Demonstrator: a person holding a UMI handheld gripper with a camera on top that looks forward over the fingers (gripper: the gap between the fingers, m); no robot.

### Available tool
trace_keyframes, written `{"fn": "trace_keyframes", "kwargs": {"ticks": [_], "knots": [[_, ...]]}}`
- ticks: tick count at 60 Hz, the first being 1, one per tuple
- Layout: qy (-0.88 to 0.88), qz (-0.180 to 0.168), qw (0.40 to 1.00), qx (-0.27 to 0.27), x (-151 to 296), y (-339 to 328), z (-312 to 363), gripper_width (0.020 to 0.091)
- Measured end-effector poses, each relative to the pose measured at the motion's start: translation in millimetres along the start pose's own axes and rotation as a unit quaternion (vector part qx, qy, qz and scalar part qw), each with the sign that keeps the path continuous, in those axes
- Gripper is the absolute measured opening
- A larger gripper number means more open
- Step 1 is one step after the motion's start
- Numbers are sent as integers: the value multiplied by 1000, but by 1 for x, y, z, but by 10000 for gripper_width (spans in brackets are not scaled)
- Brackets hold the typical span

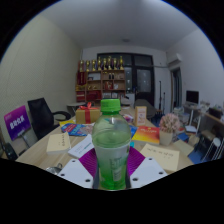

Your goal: Pour water

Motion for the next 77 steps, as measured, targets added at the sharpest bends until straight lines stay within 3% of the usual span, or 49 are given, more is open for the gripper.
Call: {"fn": "trace_keyframes", "kwargs": {"ticks": [7, 8, 10, 20, 28, 35, 48, 68, 77], "knots": [[3, 11, 1000, 10, -19, 1, -27, 360], [1, 13, 1000, 10, -26, 8, -17, 391], [9, -5, 1000, 13, -31, 19, 3, 368], [6, -20, 1000, 22, -32, 6, -19, 370], [-14, 6, 1000, 27, -27, -2, -19, 544], [-52, 39, 996, 54, -35, -22, -17, 856], [-66, 96, 993, 24, -37, -108, -26, 841], [-3, 144, 989, -40, 23, -339, 18, 836], [2, 148, 988, -52, 39, -411, 45, 837]]}}
Point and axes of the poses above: the point between the fingertips, and its own axes, seen from behind it with the camera up: z to the left, x up, y forward, the way the camera looks, the point moved 7 cm from there along -y, backward, against the way the camera looks, and after that the axes turned 15 degrees about -x, right-handed, at the moved point
